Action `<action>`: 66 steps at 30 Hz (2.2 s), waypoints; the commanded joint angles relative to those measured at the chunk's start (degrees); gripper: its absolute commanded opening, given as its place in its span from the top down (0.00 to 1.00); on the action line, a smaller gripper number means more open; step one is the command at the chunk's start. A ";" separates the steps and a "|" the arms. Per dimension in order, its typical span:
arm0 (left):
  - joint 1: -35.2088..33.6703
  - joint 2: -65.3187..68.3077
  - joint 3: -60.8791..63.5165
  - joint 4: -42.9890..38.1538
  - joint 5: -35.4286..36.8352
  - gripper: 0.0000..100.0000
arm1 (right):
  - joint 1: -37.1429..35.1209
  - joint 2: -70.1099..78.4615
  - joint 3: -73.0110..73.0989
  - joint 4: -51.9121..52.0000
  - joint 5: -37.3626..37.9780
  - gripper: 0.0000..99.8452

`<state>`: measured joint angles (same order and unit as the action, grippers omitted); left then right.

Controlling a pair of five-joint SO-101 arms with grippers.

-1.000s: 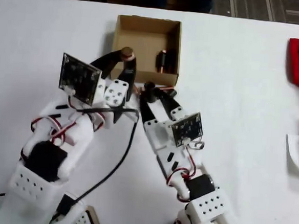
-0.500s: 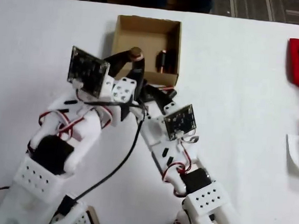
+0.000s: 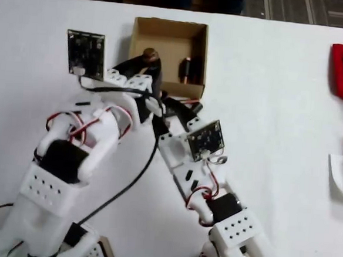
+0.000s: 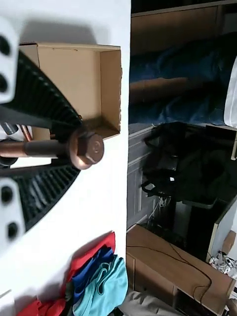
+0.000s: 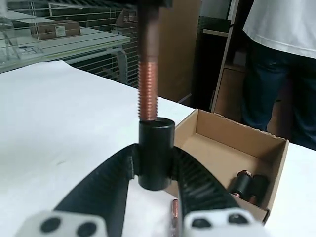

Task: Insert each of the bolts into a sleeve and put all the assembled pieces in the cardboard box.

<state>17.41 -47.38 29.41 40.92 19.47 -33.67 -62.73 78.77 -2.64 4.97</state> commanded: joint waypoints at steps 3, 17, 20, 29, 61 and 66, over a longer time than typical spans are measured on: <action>-0.53 0.18 -3.74 -0.09 0.44 0.97 | -0.13 -0.22 -3.87 -1.45 -0.62 0.98; -0.35 1.76 -3.47 -2.02 0.35 0.97 | -0.22 -0.22 -3.87 -1.45 -0.62 0.98; -0.53 3.43 -3.74 -2.02 0.35 0.97 | -0.22 -0.22 -3.87 -1.45 -0.62 0.98; -0.62 3.87 -2.86 -1.49 0.35 0.97 | -0.22 -0.22 -3.87 -1.45 -0.62 0.98; -0.18 -2.29 -1.89 13.89 0.44 0.89 | 0.04 -0.22 -3.87 -1.45 -0.62 0.98; -0.18 -3.60 -1.80 16.18 0.44 0.89 | 0.04 -0.22 -3.87 -1.45 -0.62 0.98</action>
<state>17.49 -49.32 30.37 56.48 19.65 -33.49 -62.55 78.77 -2.64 4.79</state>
